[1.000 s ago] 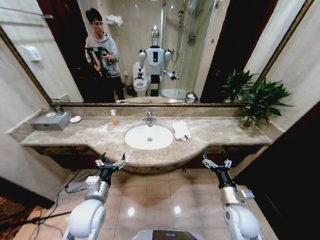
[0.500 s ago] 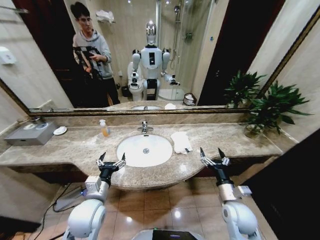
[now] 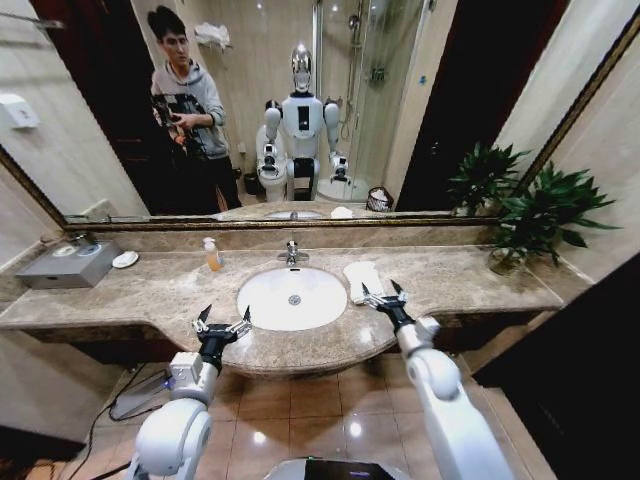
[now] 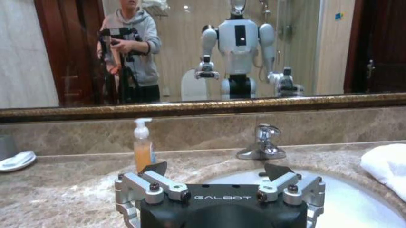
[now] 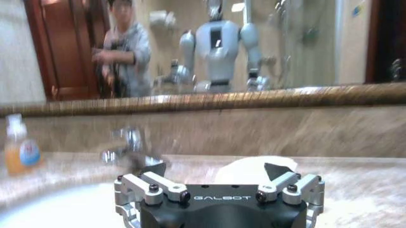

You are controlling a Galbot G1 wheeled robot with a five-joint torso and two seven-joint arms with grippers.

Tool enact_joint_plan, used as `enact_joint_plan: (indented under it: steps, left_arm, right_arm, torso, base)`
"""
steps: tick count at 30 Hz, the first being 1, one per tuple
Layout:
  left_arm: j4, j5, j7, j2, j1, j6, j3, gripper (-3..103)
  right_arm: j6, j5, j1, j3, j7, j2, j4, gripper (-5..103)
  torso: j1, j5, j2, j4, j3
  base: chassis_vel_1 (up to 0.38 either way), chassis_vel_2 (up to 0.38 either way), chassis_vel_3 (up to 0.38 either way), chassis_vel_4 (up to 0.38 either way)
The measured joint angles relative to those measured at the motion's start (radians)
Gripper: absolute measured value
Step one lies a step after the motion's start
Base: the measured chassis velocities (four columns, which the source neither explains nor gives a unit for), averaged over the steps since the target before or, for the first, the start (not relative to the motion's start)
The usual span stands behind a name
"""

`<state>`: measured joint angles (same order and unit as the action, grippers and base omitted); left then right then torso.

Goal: Pick up the towel from the sink counter and wipe the mirror surface.

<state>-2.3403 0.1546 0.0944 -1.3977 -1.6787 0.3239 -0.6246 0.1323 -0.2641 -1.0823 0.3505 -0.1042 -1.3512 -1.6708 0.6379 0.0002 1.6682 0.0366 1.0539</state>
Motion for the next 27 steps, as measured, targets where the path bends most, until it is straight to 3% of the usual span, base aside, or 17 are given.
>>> enact_joint_plan:
  steps: [5, 15, 23, 27]
  left_arm:
    - [0.000, 0.000, 0.000, 0.000, 0.000, 0.000, 0.000, 100]
    - [0.000, 0.000, 0.000, 0.000, 0.000, 0.000, 0.000, 100]
    - [0.000, 0.000, 0.000, 0.000, 0.000, 0.000, 0.000, 100]
    - [0.000, 0.000, 0.000, 0.000, 0.000, 0.000, 0.000, 100]
  right_arm:
    - [-0.046, 0.040, 0.091, -0.046, 0.001, -0.002, 0.164, 100]
    - [-0.115, 0.062, 0.192, -0.047, -0.002, 0.036, 0.333, 100]
    - [-0.134, 0.073, 0.260, -0.074, 0.004, -0.011, 0.399, 100]
    - [-0.135, 0.135, 0.253, -0.070, 0.027, -0.038, 0.402, 100]
  torso:
    - [-0.001, -0.0003, 0.000, -0.0008, 0.000]
    - [-0.001, -0.0002, 0.000, -0.0012, 0.000]
    - [-0.001, -0.0003, 0.000, -0.0004, 0.000]
    - [-0.001, -0.0003, 0.000, -0.0006, 0.000]
  base:
    - [0.000, 0.000, 0.000, 0.000]
    - [0.000, 0.000, 0.000, 0.000]
    - [0.000, 0.000, 0.000, 0.000]
    - [0.000, 0.000, 0.000, 0.000]
